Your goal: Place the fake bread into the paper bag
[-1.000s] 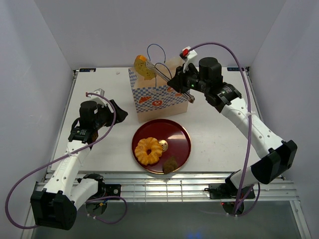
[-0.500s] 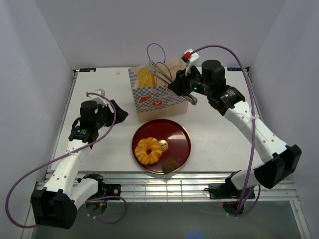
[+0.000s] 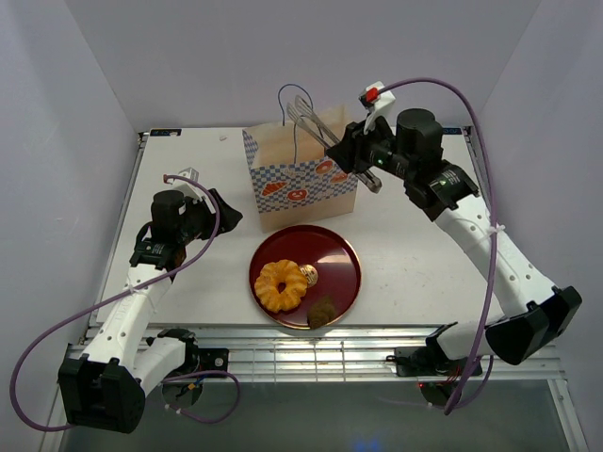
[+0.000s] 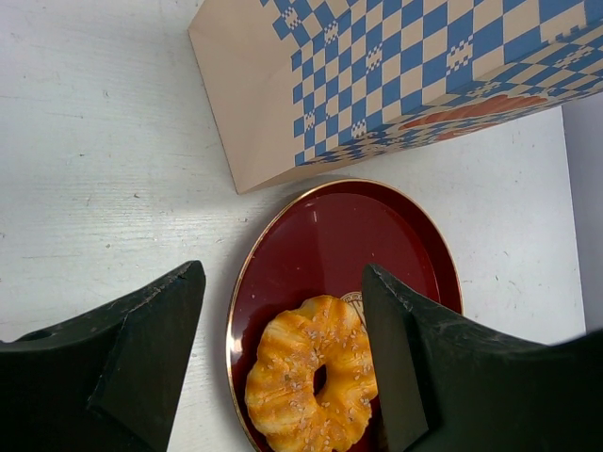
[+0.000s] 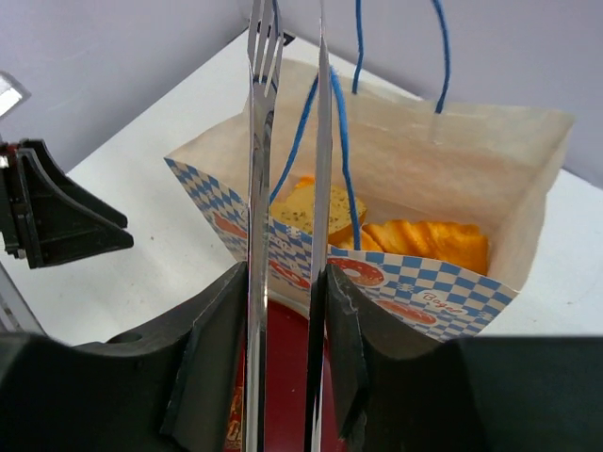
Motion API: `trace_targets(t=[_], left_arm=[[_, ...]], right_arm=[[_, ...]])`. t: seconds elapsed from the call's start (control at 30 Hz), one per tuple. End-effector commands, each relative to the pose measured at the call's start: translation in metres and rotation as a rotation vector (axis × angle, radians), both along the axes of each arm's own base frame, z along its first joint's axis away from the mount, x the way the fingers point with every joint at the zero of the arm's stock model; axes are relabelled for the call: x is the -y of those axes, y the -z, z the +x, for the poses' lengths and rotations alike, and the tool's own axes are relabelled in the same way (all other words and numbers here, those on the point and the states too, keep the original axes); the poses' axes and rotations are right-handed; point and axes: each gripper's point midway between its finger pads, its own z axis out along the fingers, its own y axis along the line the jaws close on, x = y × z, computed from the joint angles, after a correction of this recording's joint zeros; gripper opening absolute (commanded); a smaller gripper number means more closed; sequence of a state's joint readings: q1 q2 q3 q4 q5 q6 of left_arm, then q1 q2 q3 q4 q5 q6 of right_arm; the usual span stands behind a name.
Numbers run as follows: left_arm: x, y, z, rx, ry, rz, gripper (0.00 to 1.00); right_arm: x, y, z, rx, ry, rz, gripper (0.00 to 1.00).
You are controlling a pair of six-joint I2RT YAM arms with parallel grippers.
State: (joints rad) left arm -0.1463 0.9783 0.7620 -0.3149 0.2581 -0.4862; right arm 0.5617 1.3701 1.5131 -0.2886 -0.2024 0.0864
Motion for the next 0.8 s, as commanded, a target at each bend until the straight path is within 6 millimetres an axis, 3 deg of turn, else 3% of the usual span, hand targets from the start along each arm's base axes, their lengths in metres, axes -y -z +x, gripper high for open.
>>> trace_targets(t=[0.0,0.13,0.3,0.53,0.57,0.63,0.67,0.77], left_arm=[[0.001,-0.011,0.002,0.025,0.010,0.006,0.78],[0.001,-0.011,0.002,0.025,0.009,0.007,0.78],[0.001,-0.011,0.002,0.023,0.008,0.008,0.78],[0.001,-0.012,0.002,0.027,0.010,0.008,0.78],[0.001,-0.013,0.002,0.029,0.008,0.009,0.78],[0.000,-0.014,0.001,0.035,0.006,0.009,0.78],[0.000,-0.014,0.002,0.035,0.004,0.010,0.78],[-0.001,-0.016,0.001,0.041,0.002,0.010,0.78]], right_arm=[[0.021,-0.077,-0.007,0.160,0.074,0.118,0.43],[0.037,-0.096,-0.013,0.202,0.125,0.148,0.44],[0.055,-0.101,-0.016,0.224,0.176,0.151,0.44],[0.106,-0.062,-0.017,0.167,0.385,0.138,0.45],[0.116,-0.042,-0.012,0.129,0.441,0.127,0.45],[0.131,-0.033,-0.016,0.119,0.490,0.132,0.45],[0.143,-0.012,-0.012,0.085,0.543,0.114,0.45],[0.167,0.010,-0.013,0.068,0.620,0.105,0.45]])
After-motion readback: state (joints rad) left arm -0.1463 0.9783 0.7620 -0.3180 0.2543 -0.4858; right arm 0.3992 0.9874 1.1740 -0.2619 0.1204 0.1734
